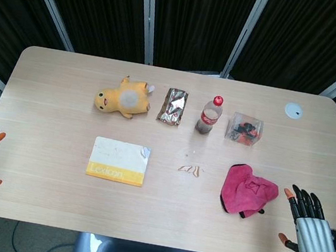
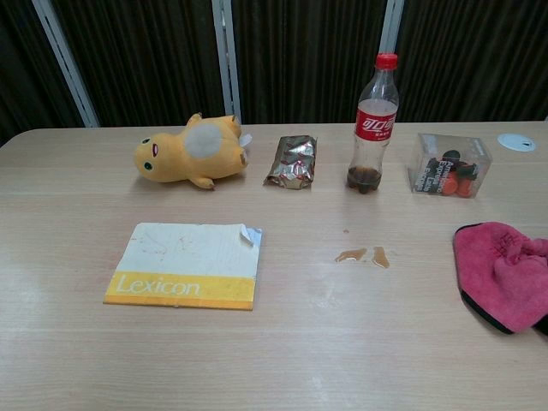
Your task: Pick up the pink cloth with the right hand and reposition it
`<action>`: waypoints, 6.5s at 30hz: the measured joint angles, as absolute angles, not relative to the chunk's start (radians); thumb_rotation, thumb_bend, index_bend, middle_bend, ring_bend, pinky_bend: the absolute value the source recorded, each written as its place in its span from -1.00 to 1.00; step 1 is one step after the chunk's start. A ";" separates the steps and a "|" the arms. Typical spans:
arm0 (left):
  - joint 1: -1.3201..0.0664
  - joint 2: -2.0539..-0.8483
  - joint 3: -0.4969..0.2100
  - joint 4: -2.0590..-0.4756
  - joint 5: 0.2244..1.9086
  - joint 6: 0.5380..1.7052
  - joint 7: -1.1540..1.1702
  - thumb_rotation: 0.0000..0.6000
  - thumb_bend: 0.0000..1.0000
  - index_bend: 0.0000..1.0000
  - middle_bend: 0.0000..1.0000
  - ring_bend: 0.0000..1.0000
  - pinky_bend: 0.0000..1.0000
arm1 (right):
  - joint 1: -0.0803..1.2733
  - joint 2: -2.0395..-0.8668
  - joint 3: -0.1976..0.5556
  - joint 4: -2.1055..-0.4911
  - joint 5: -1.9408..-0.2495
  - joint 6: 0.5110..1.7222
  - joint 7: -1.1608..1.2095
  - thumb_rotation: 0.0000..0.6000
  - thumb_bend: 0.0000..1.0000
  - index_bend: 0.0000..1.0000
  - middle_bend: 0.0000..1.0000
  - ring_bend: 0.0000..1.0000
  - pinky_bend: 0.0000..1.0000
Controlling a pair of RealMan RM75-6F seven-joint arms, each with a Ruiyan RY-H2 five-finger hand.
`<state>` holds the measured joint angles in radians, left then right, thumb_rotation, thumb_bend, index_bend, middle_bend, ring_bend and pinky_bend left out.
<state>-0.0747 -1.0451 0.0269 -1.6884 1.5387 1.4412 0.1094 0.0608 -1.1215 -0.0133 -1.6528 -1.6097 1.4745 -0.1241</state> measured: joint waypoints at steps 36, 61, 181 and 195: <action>-0.077 -1.046 0.029 -1.684 1.550 1.443 0.093 1.00 -0.94 -0.88 -1.00 -1.00 -1.00 | 0.076 -1.133 0.001 -1.696 -1.556 1.424 -0.122 1.00 -1.00 -0.89 -1.00 -1.00 -0.92; -0.078 -1.036 0.036 -1.690 1.547 1.430 0.066 1.00 -0.94 -0.88 -1.00 -1.00 -1.00 | 0.269 -1.415 0.177 -1.586 -1.054 1.172 -0.416 1.00 -0.93 -0.89 -1.00 -1.00 -0.92; -0.088 -1.020 0.033 -1.718 1.495 1.381 0.021 1.00 -0.94 -0.83 -1.00 -1.00 -1.00 | 0.648 -2.040 0.332 -1.191 -0.881 1.062 -0.480 1.00 0.25 0.51 0.20 0.06 0.53; -0.090 -1.012 0.029 -1.722 1.472 1.366 0.008 1.00 -0.94 -0.83 -1.00 -1.00 -1.00 | 0.689 -2.072 0.323 -1.043 -0.897 1.043 -0.512 1.00 0.25 0.52 0.21 0.06 0.53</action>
